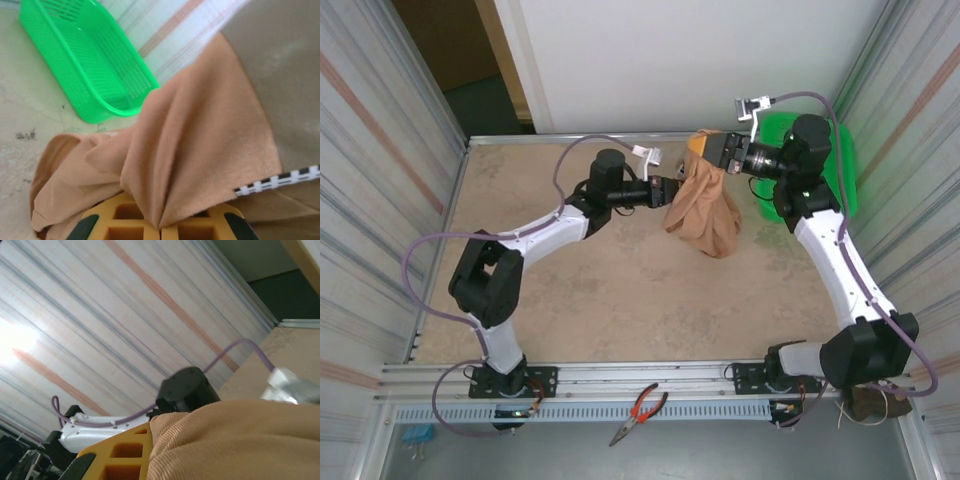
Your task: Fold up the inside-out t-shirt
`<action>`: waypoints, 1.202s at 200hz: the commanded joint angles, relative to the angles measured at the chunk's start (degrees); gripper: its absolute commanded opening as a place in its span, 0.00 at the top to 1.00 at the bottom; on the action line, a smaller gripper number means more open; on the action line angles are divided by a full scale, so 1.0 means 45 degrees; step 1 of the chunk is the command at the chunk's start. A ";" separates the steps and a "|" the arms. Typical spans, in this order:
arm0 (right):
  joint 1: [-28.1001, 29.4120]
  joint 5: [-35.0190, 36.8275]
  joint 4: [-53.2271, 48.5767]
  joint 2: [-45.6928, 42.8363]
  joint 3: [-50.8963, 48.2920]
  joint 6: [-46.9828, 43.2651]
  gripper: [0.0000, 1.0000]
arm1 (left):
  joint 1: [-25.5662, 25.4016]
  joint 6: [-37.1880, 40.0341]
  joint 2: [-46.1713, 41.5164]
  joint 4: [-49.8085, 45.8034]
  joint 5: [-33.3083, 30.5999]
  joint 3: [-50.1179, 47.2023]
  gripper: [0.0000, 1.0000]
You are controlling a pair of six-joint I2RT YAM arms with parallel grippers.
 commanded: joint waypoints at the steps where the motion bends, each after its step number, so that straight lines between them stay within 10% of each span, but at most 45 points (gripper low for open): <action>1: -0.0449 0.0193 0.0498 -0.1195 -0.0895 0.0014 1.00 | 0.0838 -0.0946 -0.1611 0.1459 -0.0358 -0.0614 1.00; 64: -0.0699 0.3763 -0.1327 -0.1291 -0.3629 -0.1076 1.00 | 0.2074 -0.1681 -0.3465 0.1846 0.1730 -0.0844 1.00; 79: -0.0654 0.5629 -0.3693 -0.0542 -0.3072 -0.2156 0.52 | 0.2219 -0.2221 -0.3413 0.2262 0.2530 -0.0710 1.00; 94: -0.0531 0.6842 -0.5517 -0.0216 -0.2549 -0.3186 0.40 | 0.2262 -0.2698 -0.3349 0.2463 0.3031 -0.0616 1.00; 177: 0.5574 1.2906 -0.7385 -0.3219 -0.2145 -0.5477 0.28 | 0.2258 -0.2515 -0.3244 0.0839 0.3234 -0.0645 1.00; 240: 0.5441 1.2513 -0.6589 0.0367 0.0305 -0.6294 0.30 | 0.2107 -0.2266 -0.2995 0.0203 0.3579 -0.0251 1.00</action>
